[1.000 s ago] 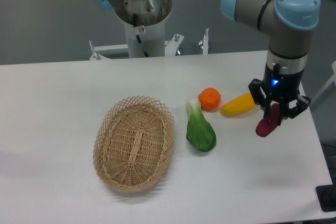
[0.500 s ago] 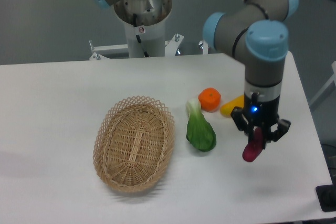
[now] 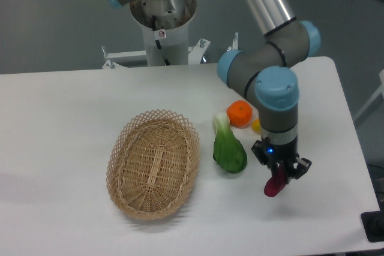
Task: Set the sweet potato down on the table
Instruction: 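Carry the sweet potato toward the bok choy and lower it to the table, then open the gripper to release the sweet potato beside the bok choy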
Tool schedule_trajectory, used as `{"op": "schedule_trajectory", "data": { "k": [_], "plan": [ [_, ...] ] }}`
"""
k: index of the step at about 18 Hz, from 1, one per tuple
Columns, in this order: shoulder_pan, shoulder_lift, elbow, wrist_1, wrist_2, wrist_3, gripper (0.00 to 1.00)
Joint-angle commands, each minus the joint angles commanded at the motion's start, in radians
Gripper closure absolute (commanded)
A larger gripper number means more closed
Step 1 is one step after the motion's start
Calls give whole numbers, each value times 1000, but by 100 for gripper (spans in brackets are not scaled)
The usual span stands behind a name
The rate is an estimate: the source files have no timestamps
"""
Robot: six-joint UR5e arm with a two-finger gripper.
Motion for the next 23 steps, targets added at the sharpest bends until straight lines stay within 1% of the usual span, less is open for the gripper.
{"op": "schedule_trajectory", "data": {
  "k": [2,6,9,11,15,17,18,19,20,21,22,23],
  "plan": [
    [0,-3,-20,2,0,0,75],
    [0,-14,-28,2,-2,20,75],
    [0,-23,-29,2,-2,92,75],
    [0,-21,-45,5,-2,117,75],
    [0,-25,-45,5,-2,120,74],
    [0,-23,-46,5,-2,120,72],
    [0,-23,-46,5,-2,120,65],
    [0,-22,-45,5,-2,118,56],
    [0,-18,-43,5,-2,115,39],
    [0,-15,-40,5,-2,112,17],
    [0,-14,-37,5,-2,107,2],
    [2,-11,-32,5,-2,107,0]
  ]
}}
